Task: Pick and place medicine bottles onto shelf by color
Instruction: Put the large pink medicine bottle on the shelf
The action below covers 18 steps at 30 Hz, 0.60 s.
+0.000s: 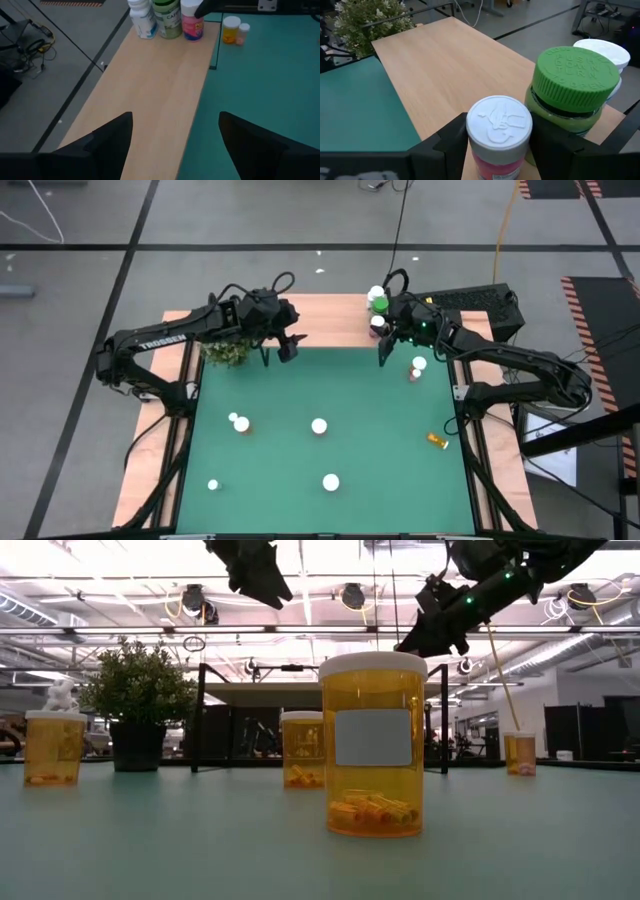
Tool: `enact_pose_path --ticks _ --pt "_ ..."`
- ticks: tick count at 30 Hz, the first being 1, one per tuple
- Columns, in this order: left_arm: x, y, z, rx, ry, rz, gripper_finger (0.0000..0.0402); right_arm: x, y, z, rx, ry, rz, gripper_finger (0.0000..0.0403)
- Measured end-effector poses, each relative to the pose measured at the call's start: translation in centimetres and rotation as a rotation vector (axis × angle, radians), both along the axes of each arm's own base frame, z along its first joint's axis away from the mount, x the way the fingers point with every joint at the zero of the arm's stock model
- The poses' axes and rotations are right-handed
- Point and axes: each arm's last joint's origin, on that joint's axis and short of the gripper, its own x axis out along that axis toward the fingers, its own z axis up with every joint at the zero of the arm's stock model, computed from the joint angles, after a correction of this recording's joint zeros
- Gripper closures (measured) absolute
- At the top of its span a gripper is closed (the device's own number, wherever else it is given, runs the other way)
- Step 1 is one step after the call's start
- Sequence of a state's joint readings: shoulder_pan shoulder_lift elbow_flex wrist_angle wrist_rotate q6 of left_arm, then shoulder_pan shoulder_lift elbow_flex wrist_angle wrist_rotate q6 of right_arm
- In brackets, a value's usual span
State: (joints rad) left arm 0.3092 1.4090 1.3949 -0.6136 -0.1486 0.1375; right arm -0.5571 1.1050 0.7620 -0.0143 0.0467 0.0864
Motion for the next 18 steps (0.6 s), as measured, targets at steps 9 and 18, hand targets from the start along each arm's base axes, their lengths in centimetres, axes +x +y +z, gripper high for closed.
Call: enact_pose_path --ticks 9,18 --pt "-0.15 -0.07 -0.22 -0.009 0.027 -0.001 0.0105 -0.41 0.24 0.08 0.007 0.007 -0.009 0.0193" --pt "-0.14 -0.10 -0.22 -0.015 0.023 0.003 0.0105 -0.84 0.55 0.57 0.031 -0.027 -0.025 0.0191"
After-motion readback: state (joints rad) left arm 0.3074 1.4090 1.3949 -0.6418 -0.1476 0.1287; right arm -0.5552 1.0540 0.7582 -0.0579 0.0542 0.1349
